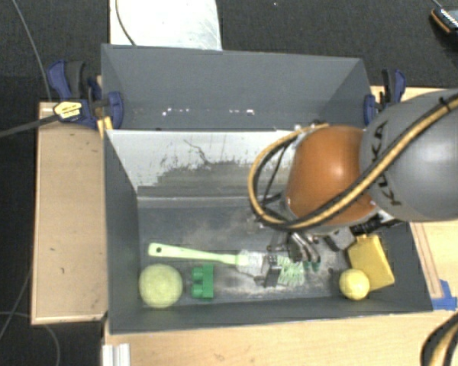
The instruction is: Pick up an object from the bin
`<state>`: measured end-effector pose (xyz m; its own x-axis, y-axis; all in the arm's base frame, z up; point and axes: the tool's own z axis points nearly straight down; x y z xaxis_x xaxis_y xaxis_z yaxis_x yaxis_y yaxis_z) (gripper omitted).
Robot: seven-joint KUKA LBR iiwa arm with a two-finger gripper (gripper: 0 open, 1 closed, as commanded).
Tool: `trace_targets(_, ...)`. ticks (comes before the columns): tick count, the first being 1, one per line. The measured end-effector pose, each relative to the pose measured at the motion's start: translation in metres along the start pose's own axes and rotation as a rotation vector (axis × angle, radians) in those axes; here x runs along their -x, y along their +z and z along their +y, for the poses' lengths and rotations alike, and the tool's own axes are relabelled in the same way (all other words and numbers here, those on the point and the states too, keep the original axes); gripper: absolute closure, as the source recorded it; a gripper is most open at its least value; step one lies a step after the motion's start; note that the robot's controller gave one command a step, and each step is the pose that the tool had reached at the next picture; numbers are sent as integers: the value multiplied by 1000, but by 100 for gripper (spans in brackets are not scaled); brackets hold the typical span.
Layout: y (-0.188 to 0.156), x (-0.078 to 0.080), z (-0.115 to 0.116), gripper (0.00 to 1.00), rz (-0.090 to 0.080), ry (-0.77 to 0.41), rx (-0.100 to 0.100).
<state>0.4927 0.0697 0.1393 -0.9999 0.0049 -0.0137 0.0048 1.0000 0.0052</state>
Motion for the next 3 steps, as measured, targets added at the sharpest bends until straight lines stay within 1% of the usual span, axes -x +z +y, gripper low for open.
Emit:
trace_targets(1, 39, -15, 7, 0, 19, 88, -4)
trace_targets(2, 70, -12, 4, 0, 1, 217, 0)
trace_targets(3, 69, -9, 27, 100, 16, 257, -4)
